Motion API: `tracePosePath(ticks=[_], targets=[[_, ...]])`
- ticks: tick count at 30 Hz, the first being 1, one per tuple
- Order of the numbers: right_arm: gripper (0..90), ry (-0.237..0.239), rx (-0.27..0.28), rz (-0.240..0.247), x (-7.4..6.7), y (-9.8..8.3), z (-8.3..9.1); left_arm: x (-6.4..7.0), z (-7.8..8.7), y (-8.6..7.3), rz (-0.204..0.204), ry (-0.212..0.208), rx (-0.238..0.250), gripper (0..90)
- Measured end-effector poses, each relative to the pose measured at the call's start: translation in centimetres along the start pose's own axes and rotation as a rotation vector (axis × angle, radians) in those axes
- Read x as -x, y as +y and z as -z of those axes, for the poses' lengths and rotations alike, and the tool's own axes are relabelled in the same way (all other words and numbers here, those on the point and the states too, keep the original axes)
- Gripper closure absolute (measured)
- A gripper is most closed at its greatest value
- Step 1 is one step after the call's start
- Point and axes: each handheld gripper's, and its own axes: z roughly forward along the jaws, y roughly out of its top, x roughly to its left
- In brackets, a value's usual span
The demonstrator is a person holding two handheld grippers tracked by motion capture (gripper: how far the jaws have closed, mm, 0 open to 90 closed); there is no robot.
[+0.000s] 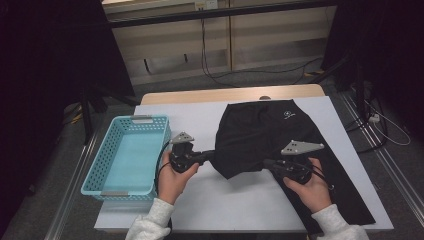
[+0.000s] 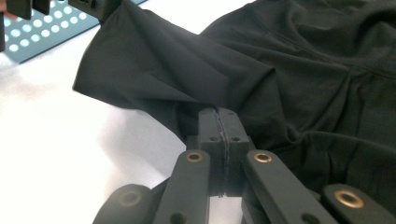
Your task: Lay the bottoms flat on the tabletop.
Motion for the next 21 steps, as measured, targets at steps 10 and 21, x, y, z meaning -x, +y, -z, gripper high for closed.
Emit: tracePosePath(ticks=[10, 21], targets=[[90.0, -0.086, -0.067, 0.02, 0.6, -0.6, -3.0, -1.8, -3.8, -1.5, -0.021, 0.07, -0.047, 81.3], [90.0, -0.108, -0.144, 0.058, 0.8, -1.2, -3.6, 0.5, -2.2, -1.9, -0.118, 0.07, -0.089, 34.4]])
